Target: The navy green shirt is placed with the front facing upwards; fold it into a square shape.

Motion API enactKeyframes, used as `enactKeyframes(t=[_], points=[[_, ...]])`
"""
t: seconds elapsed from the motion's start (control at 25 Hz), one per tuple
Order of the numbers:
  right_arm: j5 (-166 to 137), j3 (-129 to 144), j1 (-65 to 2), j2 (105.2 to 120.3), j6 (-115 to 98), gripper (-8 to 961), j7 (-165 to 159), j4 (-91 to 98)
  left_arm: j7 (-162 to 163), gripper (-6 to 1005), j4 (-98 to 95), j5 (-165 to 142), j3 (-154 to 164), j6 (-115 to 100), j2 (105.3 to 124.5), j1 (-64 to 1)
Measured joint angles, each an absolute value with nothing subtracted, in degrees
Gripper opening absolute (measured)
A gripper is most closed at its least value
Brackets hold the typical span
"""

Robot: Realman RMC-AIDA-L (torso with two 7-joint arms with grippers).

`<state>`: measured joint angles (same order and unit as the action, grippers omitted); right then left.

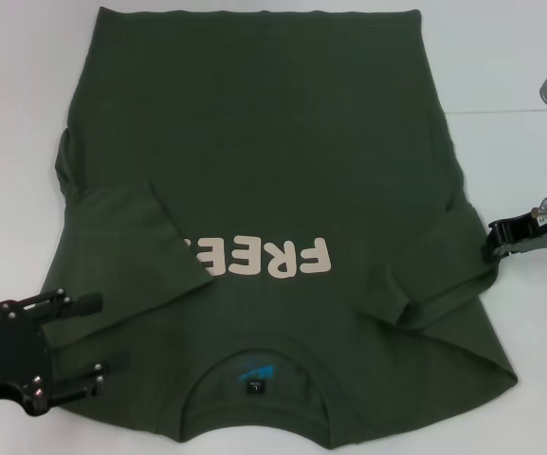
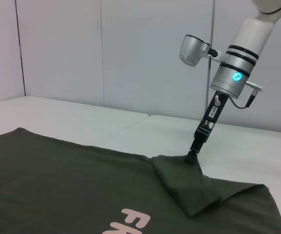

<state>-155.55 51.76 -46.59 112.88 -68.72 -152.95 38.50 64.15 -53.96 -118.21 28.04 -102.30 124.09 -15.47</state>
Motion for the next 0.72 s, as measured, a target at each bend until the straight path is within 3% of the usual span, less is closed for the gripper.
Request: enactKeyframes(t=[0.24,0.72], points=[[-155.3,51.2,-46.6,112.85,-68.7,41,-152.7,38.7,64.1,730,-54.0,-118.2,28.0,-102.3,124.09,-15.5],[-142.4,47.2,-45.7,111.71,-69.2,42,-151.8,39.9,64.2,730,-54.0,-118.2,28.0,-102.3,124.09,-15.4]])
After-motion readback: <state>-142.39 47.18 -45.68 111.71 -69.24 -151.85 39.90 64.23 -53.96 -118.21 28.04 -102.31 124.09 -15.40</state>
